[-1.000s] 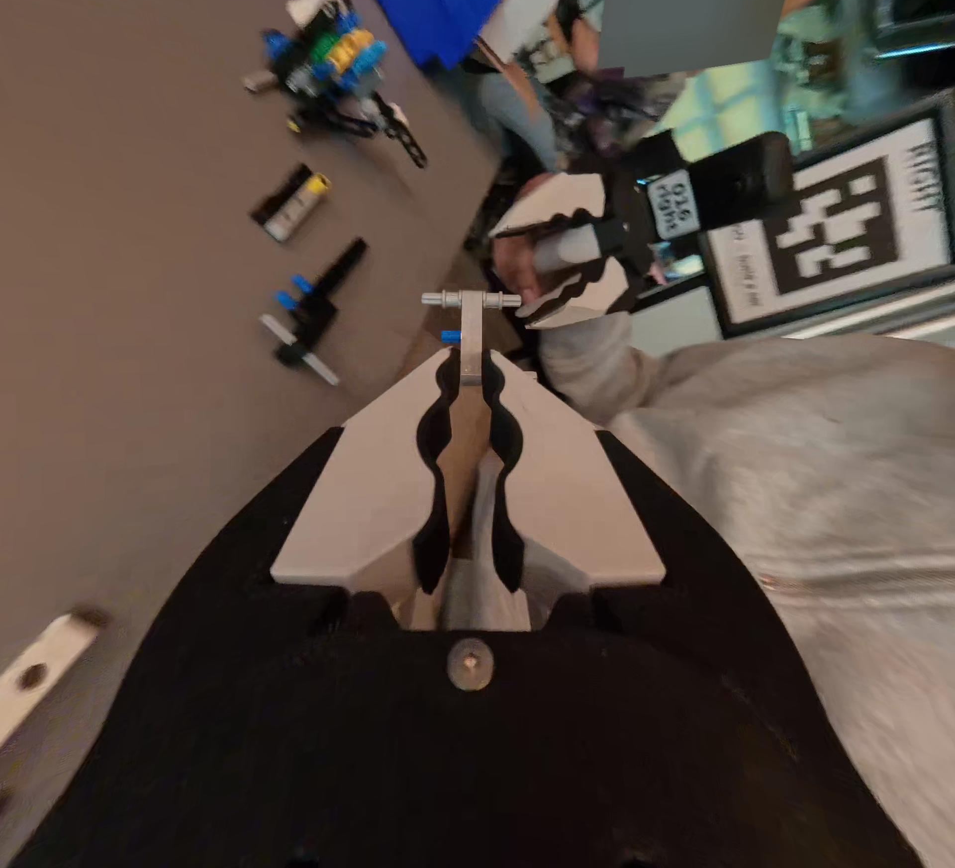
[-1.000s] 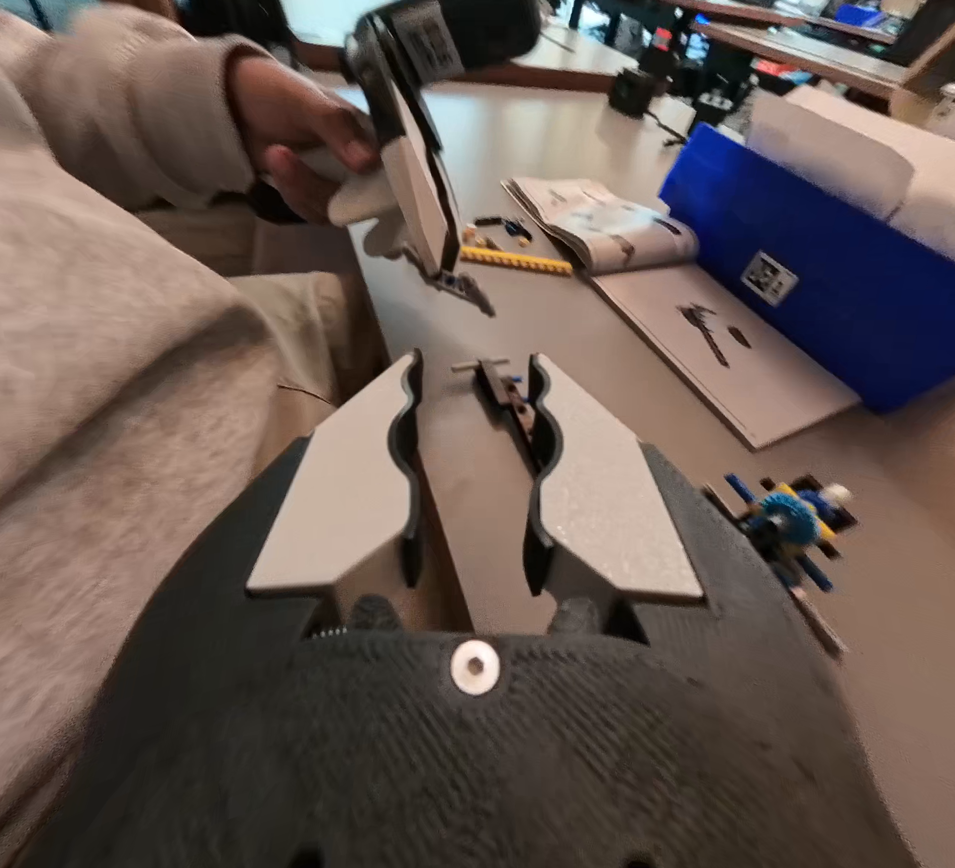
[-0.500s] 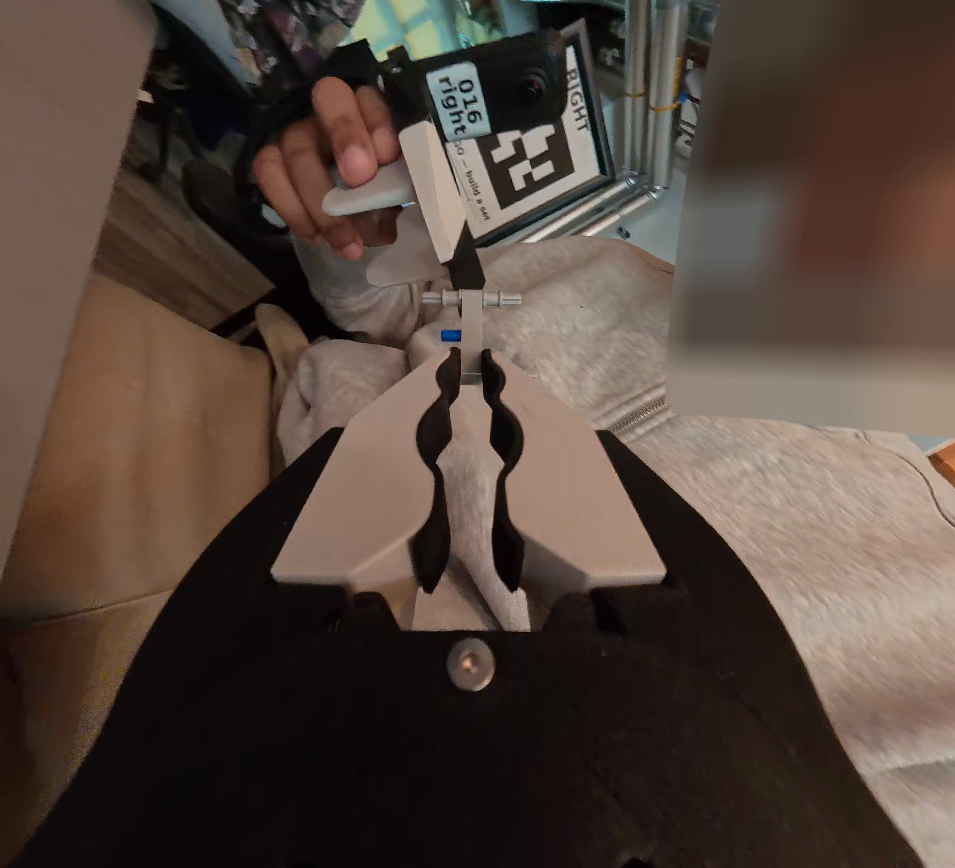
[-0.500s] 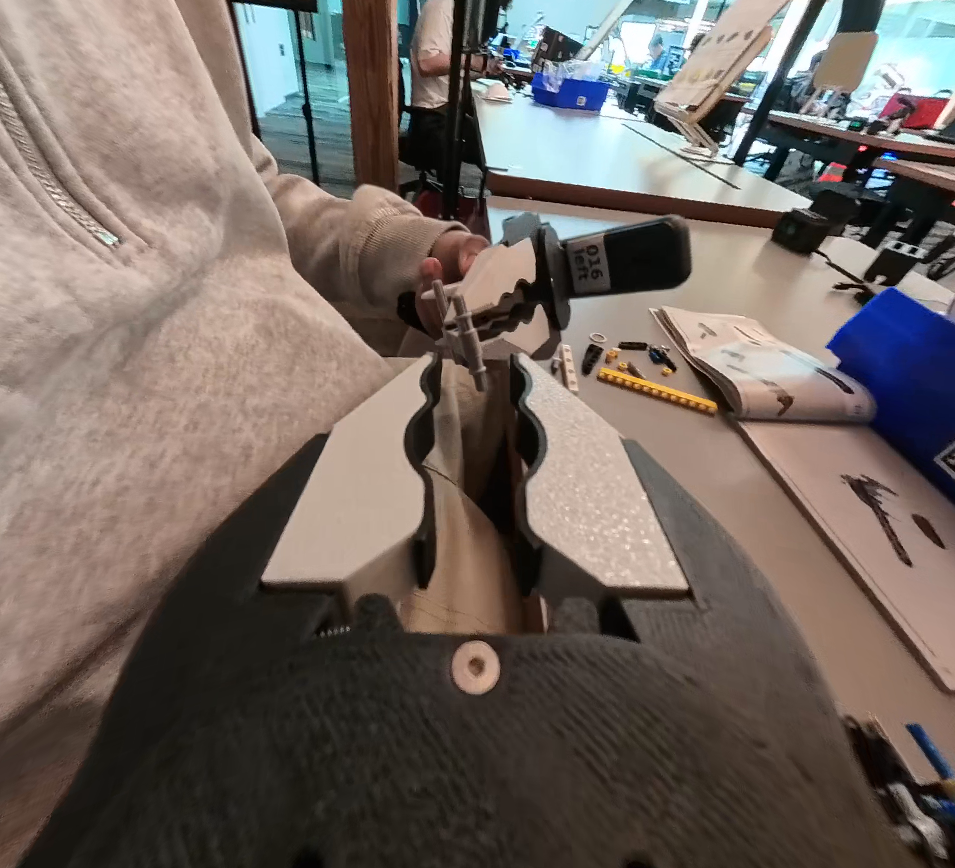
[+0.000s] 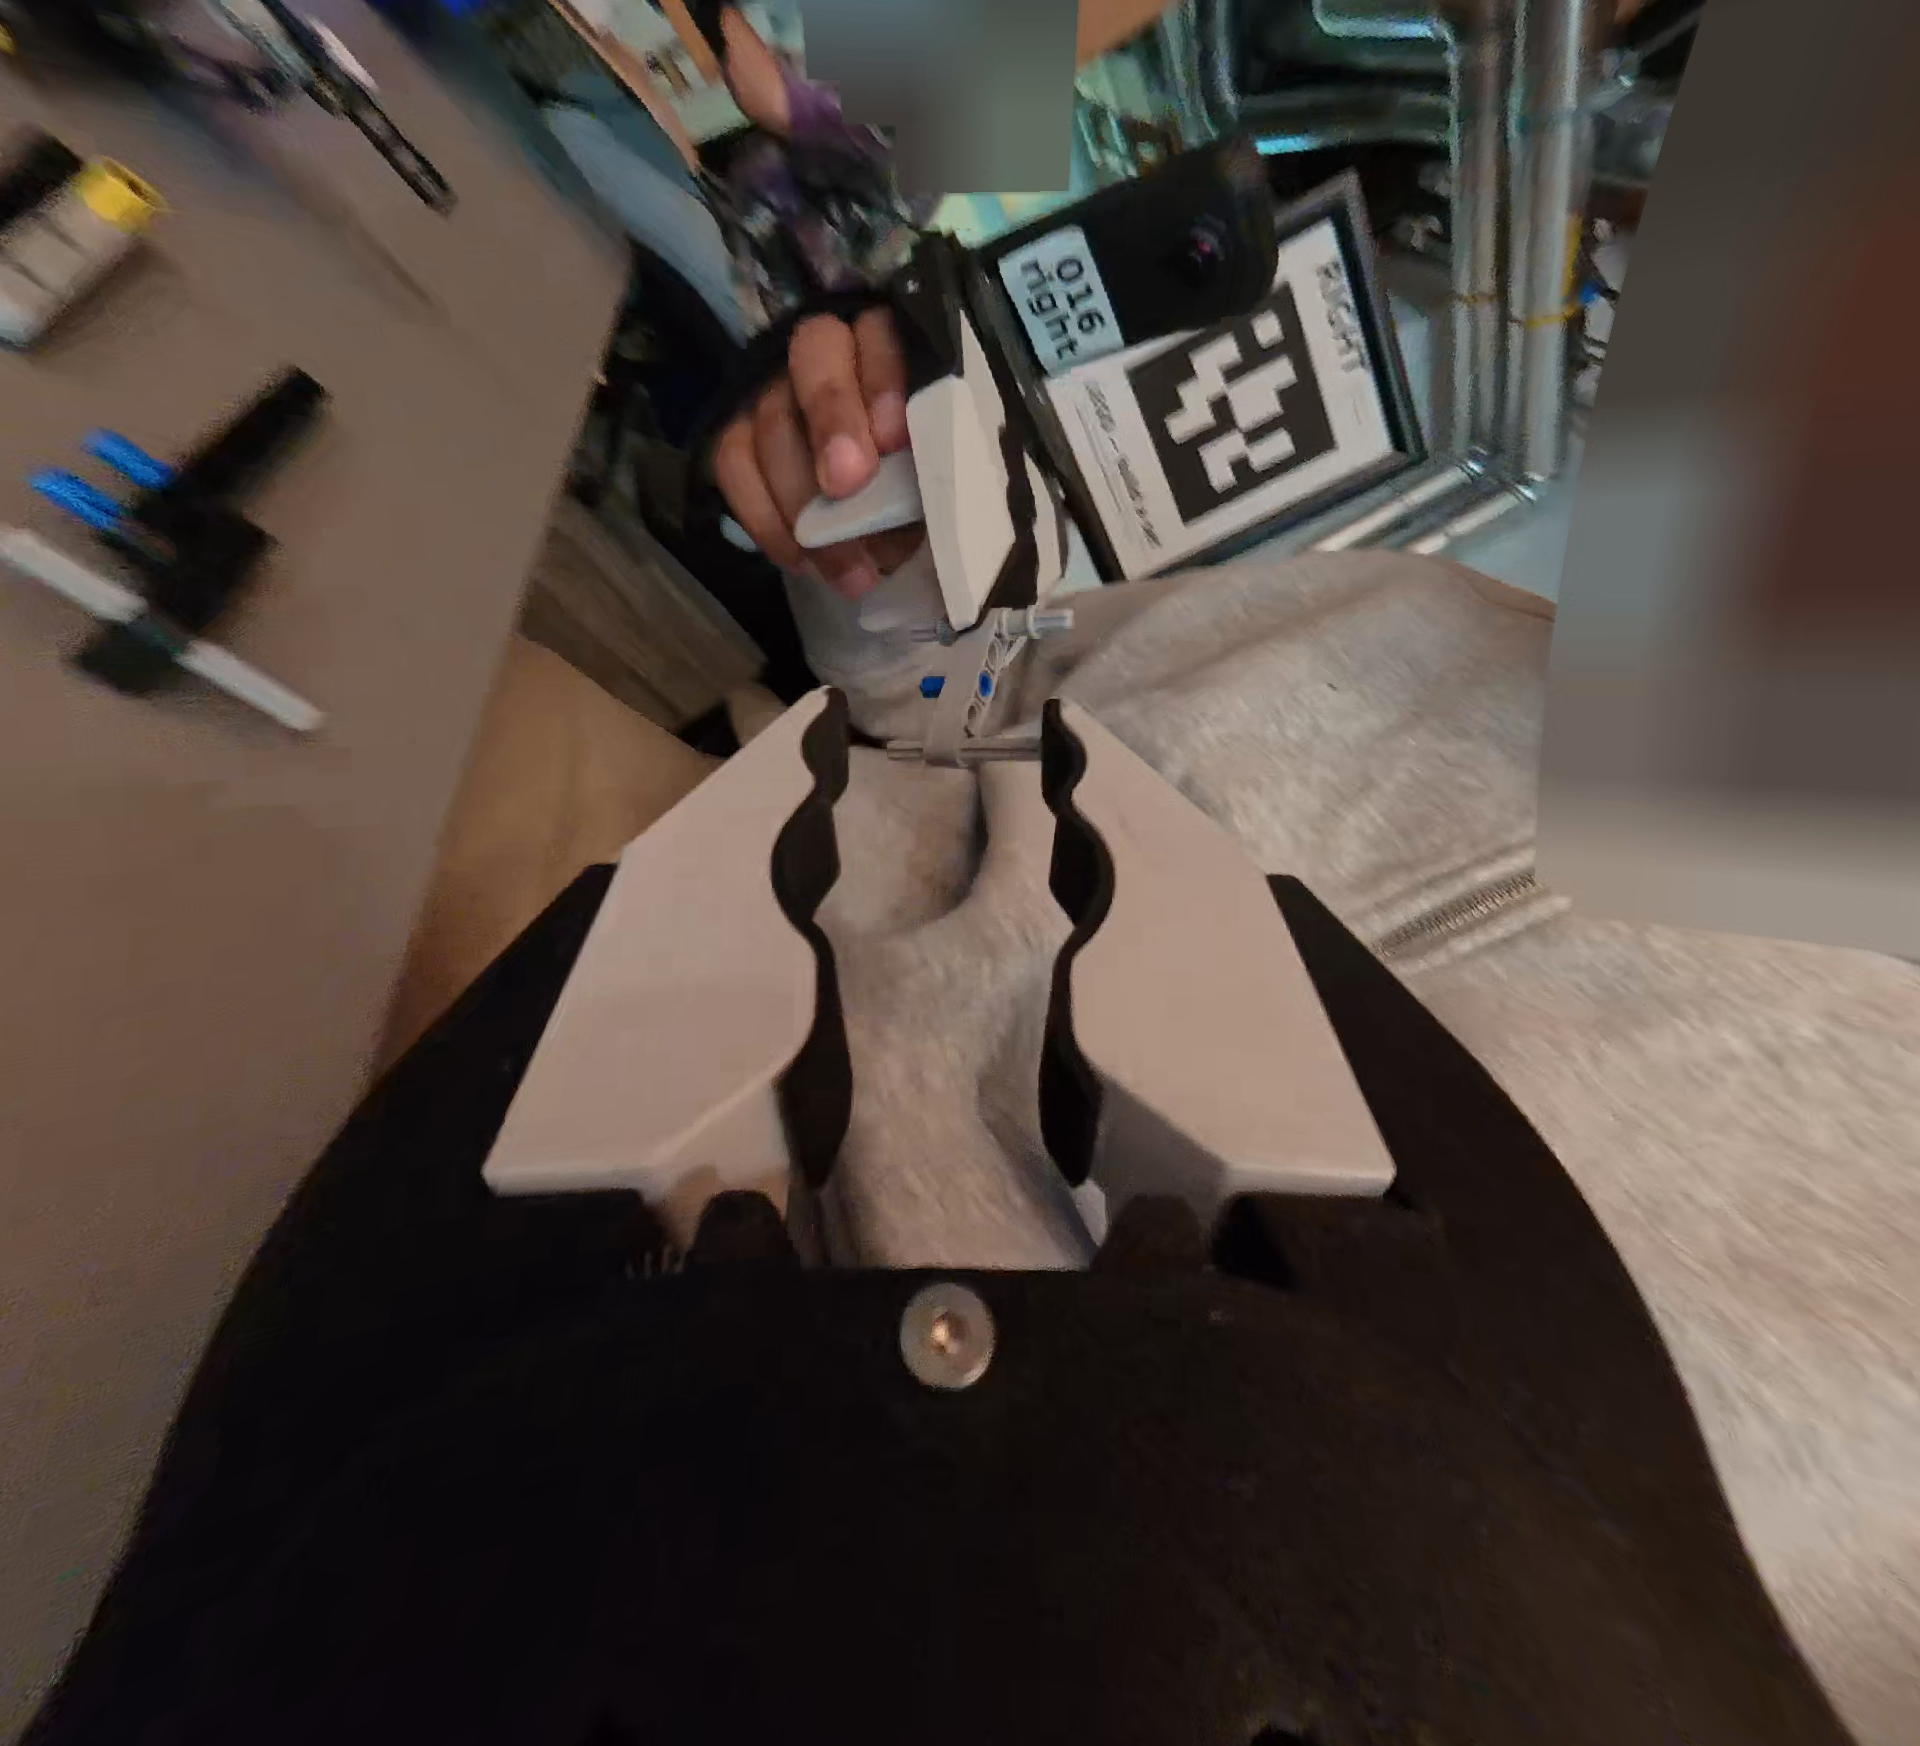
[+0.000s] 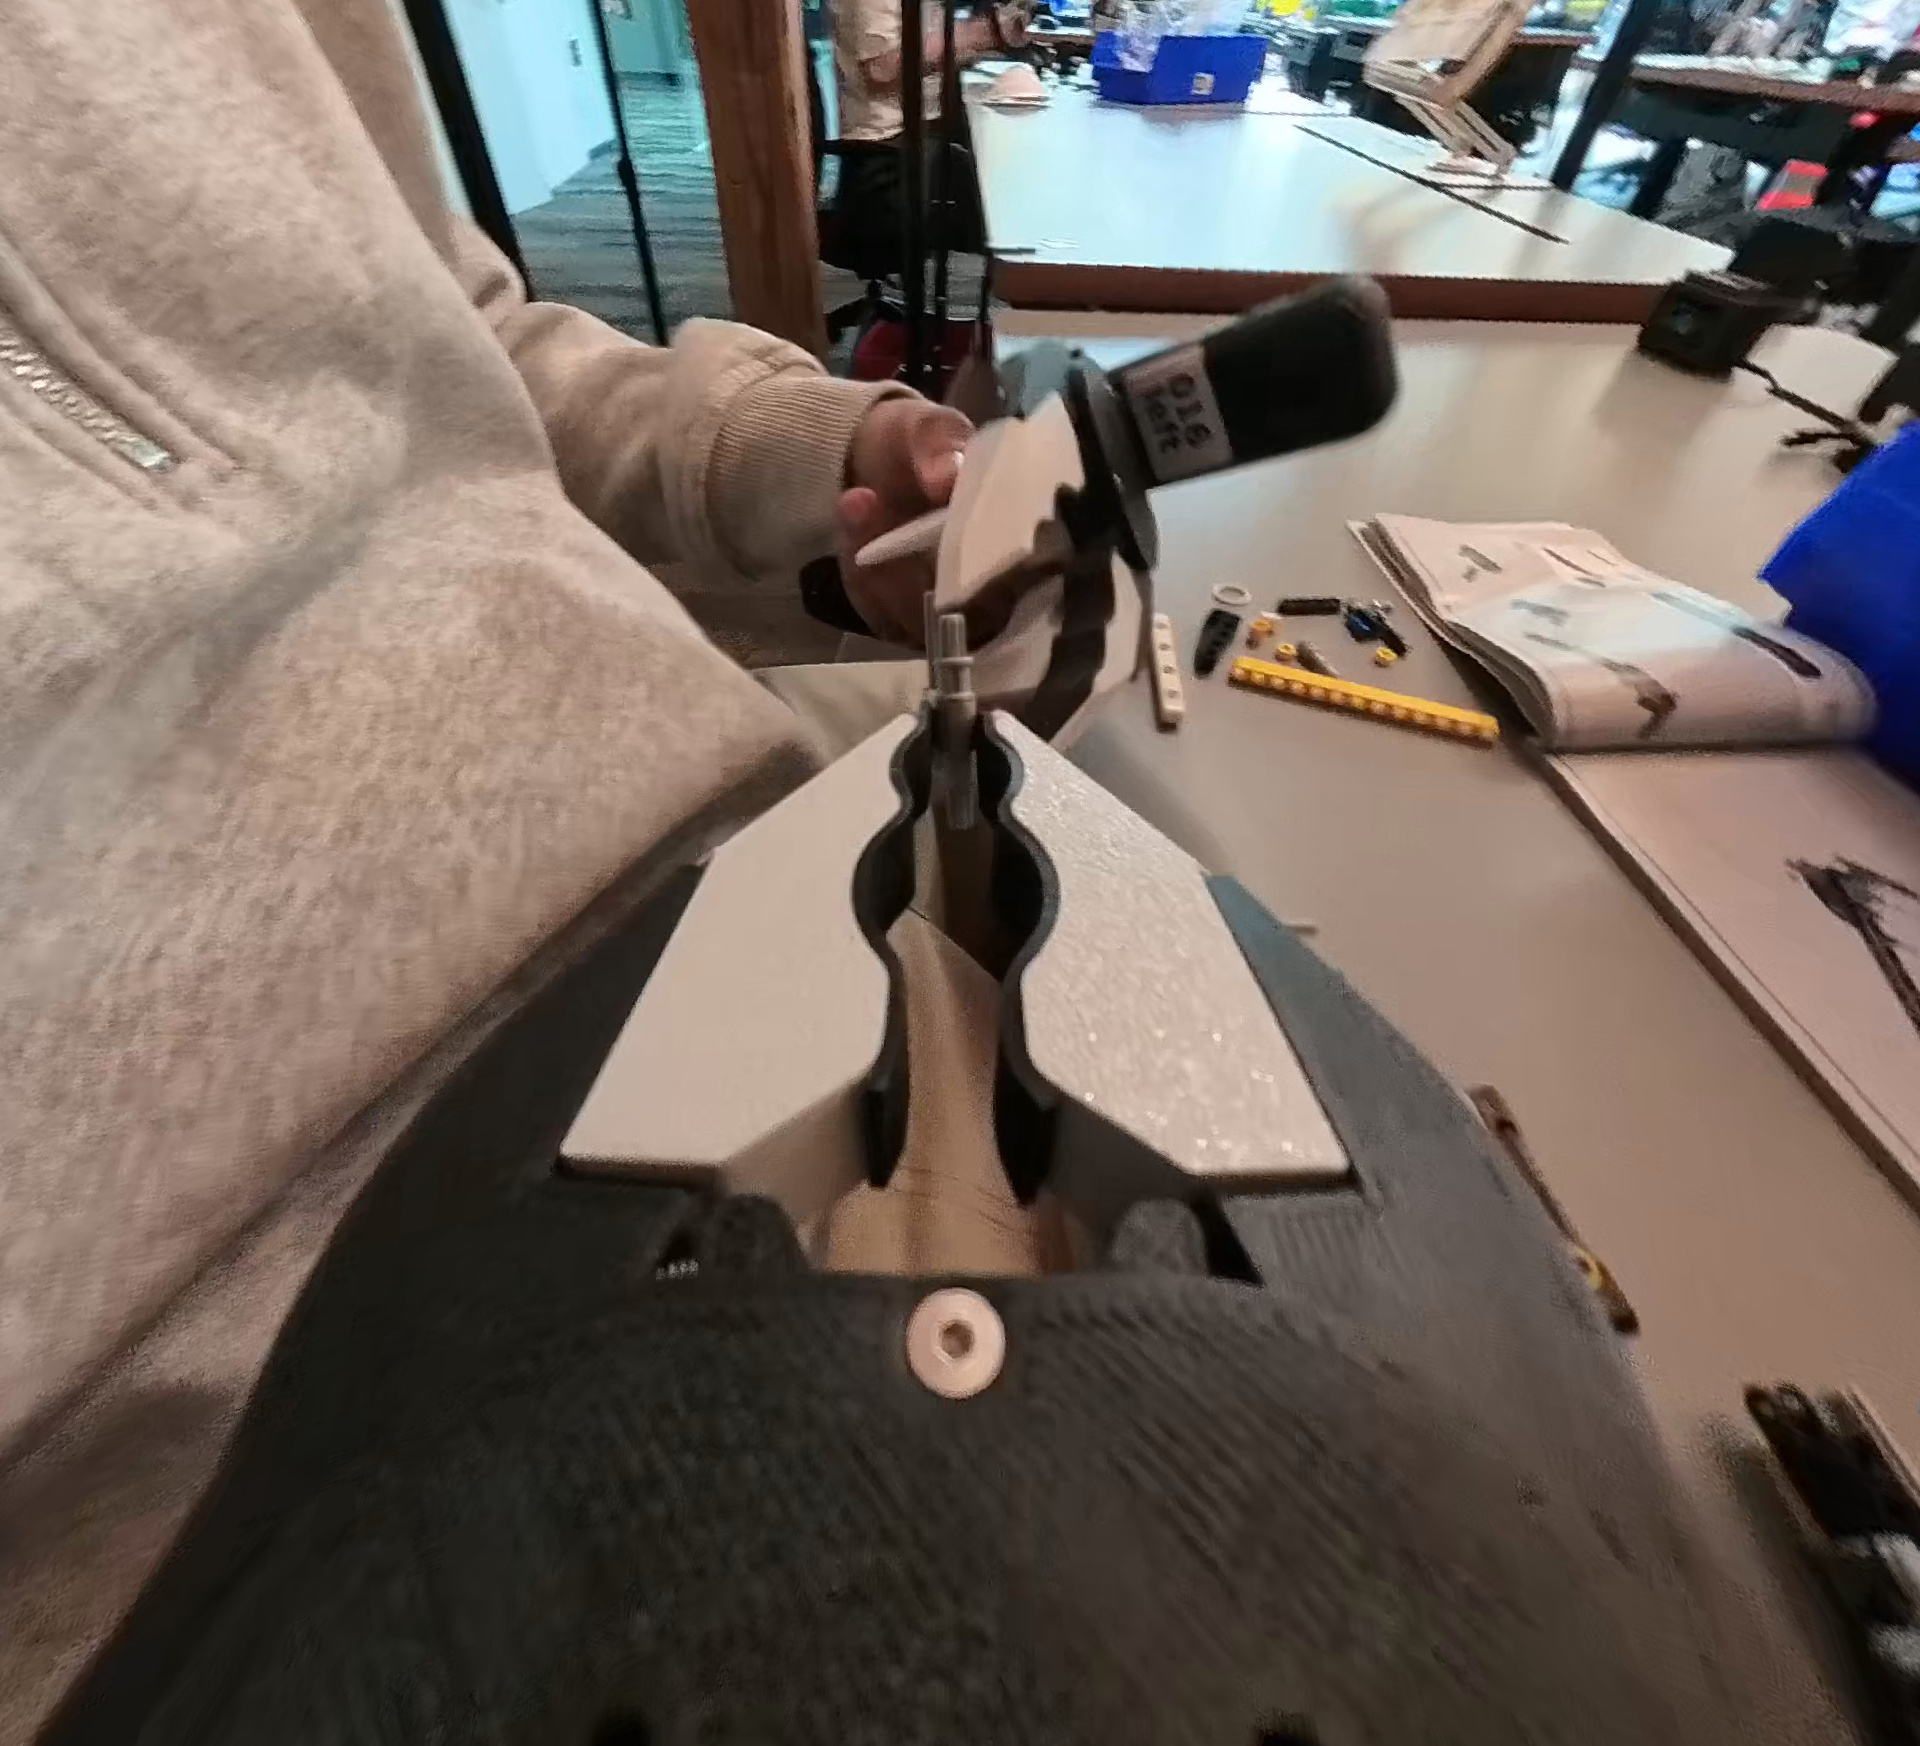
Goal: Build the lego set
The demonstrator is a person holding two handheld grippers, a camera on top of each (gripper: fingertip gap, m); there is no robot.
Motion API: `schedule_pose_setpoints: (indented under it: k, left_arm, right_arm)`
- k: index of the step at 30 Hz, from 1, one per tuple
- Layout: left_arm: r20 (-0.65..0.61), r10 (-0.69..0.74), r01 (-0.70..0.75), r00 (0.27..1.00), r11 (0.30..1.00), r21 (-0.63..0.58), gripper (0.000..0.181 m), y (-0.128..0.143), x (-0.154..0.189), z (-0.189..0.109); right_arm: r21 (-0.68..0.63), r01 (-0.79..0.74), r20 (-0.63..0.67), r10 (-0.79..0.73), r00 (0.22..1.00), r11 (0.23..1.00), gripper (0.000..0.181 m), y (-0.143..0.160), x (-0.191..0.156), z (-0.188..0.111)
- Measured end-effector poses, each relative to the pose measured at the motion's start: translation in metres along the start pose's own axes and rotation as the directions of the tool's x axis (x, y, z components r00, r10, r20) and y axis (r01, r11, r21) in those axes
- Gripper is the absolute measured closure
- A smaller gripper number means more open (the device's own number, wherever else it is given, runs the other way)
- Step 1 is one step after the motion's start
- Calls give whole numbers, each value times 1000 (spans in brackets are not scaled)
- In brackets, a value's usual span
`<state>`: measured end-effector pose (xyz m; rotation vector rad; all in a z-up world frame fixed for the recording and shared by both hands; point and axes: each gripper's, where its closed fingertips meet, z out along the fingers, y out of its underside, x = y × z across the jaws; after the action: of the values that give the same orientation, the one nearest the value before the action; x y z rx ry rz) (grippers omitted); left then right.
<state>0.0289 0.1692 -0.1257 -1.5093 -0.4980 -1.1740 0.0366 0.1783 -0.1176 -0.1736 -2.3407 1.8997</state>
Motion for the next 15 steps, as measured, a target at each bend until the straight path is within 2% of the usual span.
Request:
schedule_pose_setpoints:
  k: [3, 7, 10, 15]
  left_arm:
    - [176, 70, -87, 982, 992, 91, 144, -19, -20, -15]
    - [298, 153, -182, 942, 981, 70, 144, -26, -32, -20]
    - [401, 182, -222, 898, 974, 54, 144, -29, -49, -24]
    - [488, 194, -254, 851, 965, 60, 141, -26, -63, -31]
  right_arm:
    - [-17, -106, -109, 103, 989, 994, 175, 11, 29, -8]
    - [36, -278, -169, 280, 945, 960, 175, 16, 53, -17]
    - [61, -385, -224, 388, 894, 921, 175, 22, 68, -20]
    - [3, -580, -363, 541, 758, 815, 175, 41, 82, -19]
